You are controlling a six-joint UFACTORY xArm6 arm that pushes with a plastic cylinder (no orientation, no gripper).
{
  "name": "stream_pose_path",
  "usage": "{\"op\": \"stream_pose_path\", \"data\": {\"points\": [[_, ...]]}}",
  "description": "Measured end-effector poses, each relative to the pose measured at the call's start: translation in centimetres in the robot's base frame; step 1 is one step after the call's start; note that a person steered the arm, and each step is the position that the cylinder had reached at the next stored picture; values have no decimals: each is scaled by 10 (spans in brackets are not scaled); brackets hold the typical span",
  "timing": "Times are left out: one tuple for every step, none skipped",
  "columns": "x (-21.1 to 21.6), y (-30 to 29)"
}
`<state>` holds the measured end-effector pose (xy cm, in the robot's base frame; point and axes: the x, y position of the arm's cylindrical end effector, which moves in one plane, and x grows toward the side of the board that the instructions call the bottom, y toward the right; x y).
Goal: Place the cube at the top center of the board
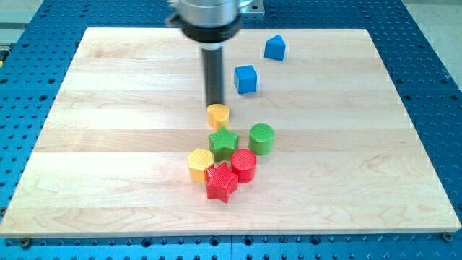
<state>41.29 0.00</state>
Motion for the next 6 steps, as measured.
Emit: {"op": "stream_pose_path", "data": {"points": [[59,4],[56,4],[-13,11],[-61,32],[-104,41],[-173,3]]}}
